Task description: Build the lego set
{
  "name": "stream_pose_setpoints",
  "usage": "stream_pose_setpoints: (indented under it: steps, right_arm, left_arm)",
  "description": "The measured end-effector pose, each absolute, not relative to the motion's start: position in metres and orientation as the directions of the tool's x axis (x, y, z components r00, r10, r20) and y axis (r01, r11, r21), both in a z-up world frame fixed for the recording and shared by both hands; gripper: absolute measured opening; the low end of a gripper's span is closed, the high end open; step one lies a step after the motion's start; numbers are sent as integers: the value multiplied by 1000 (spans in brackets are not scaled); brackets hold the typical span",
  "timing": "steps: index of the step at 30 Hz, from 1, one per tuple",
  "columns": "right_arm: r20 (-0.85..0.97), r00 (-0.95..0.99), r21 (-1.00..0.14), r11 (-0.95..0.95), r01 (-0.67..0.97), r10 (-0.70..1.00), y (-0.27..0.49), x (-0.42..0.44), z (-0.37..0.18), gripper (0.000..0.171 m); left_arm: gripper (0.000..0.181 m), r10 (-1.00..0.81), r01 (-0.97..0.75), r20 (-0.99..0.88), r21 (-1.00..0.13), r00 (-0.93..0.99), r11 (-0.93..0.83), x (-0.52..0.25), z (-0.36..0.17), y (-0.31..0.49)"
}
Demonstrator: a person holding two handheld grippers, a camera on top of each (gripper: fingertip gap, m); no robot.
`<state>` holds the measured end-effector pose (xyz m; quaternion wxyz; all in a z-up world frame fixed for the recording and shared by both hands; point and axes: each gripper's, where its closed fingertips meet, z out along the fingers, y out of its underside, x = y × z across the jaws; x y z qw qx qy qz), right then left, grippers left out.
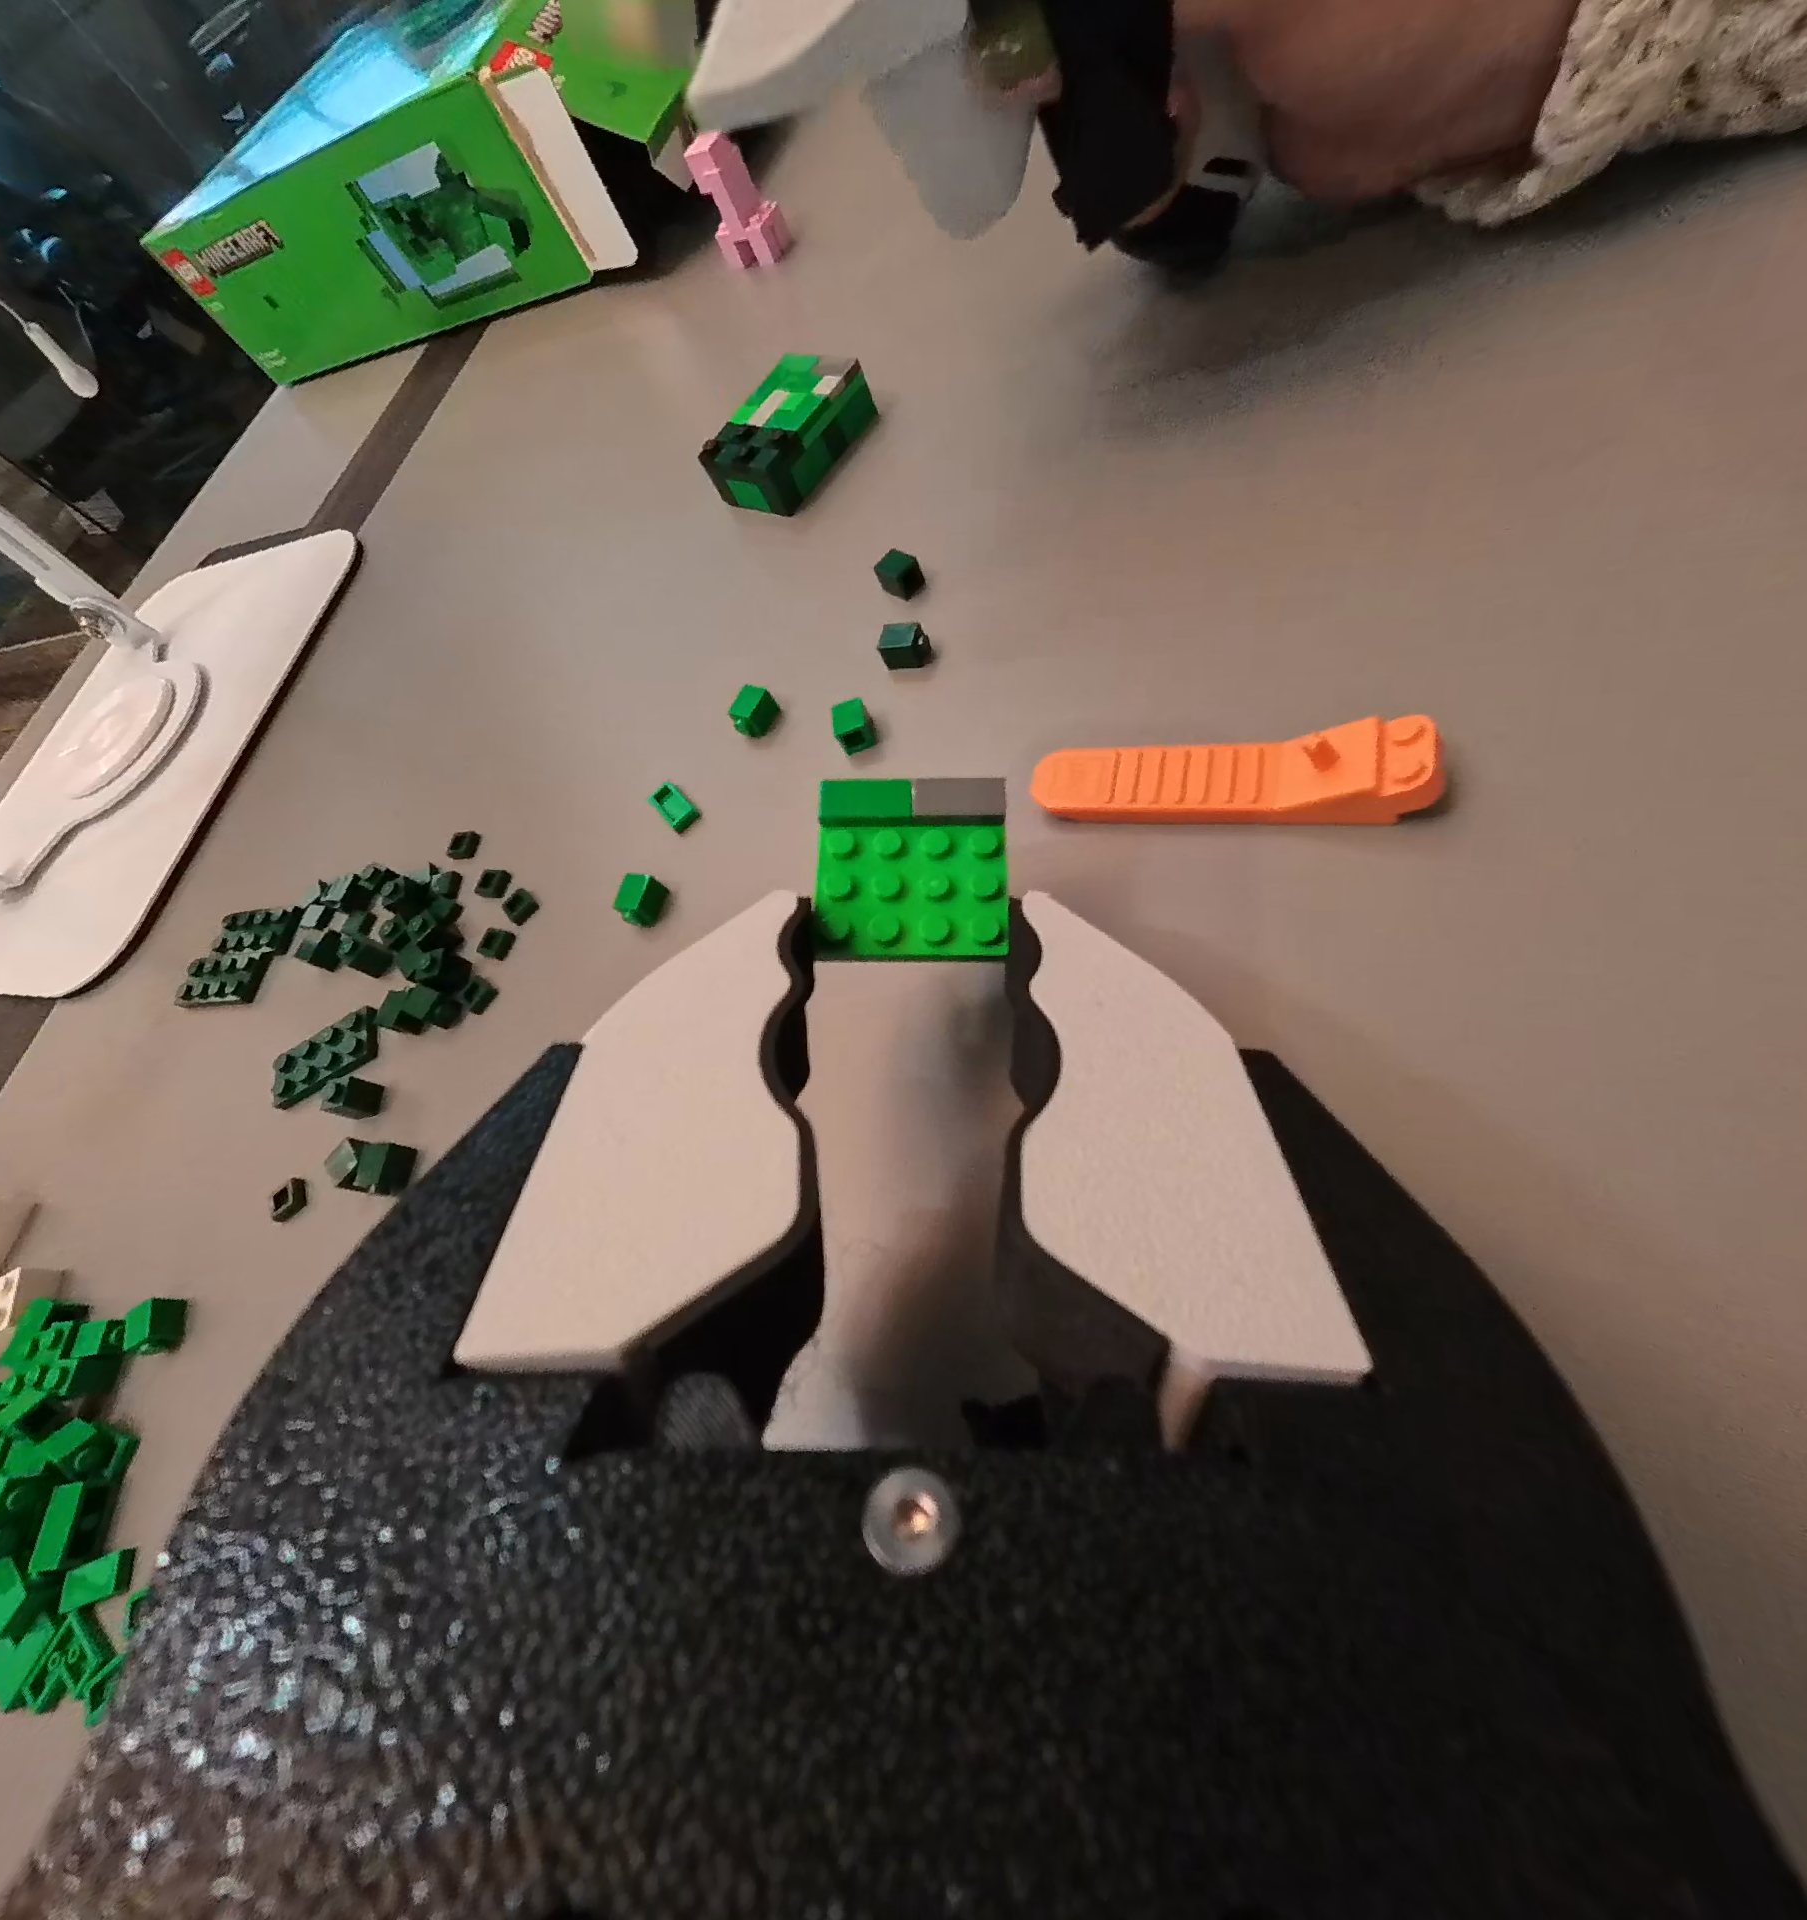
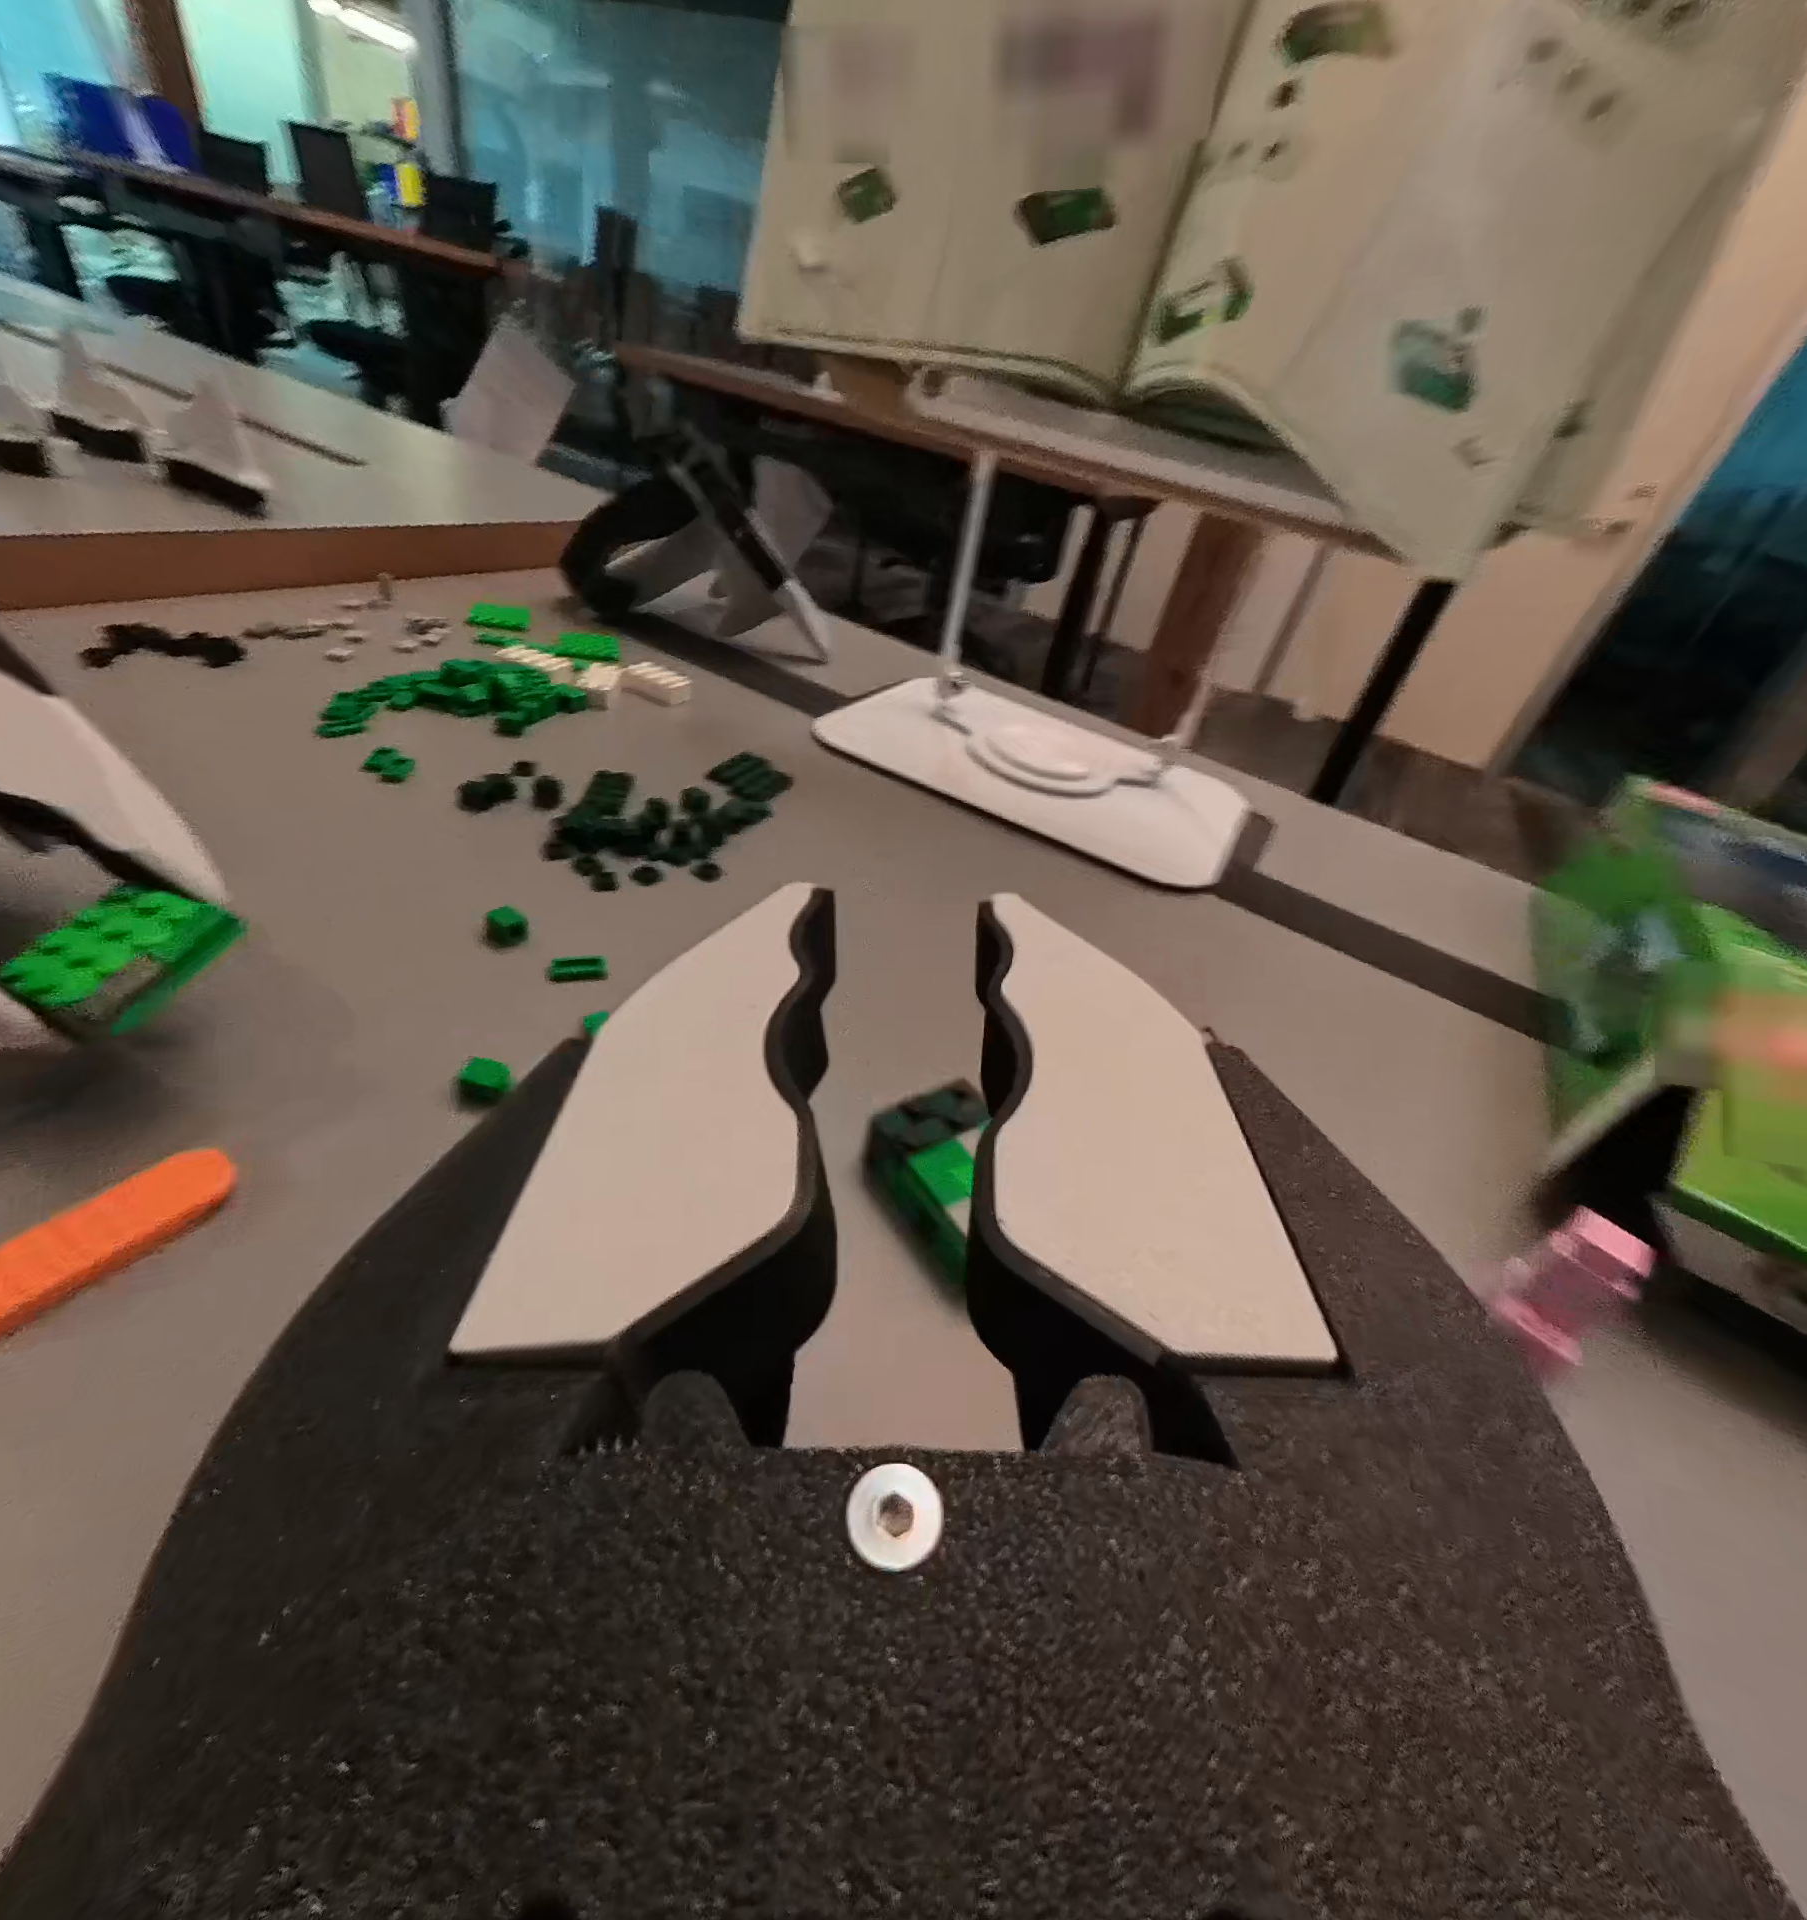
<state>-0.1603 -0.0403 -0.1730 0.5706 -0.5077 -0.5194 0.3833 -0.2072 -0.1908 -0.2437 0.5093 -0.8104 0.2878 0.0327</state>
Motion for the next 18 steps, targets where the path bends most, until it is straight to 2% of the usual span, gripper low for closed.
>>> stream_pose_setpoints:
  steps: [3, 7, 14, 18]
  right_arm:
    - [209, 0, -969, 208, 133, 978, -64, -191, -170, 13]
    - [200, -273, -931, 269, 246, 941, -97, -251, -170, 14]
    - [310, -594, -771, 562, 300, 743, -149, -358, -180, 3]
    - [174, -708, -695, 594, 404, 684, -184, -418, -194, 8]
  left_arm:
    - [35, -430, -496, -345, -810, 834, -314, -208, -243, -190]
    - [35, -432, -503, -351, -806, 831, -313, -207, -243, -190]
    - [35, -438, -514, -359, -800, 824, -311, -205, -245, -190]
    - [35, -444, -519, -362, -797, 820, -309, -203, -245, -190]
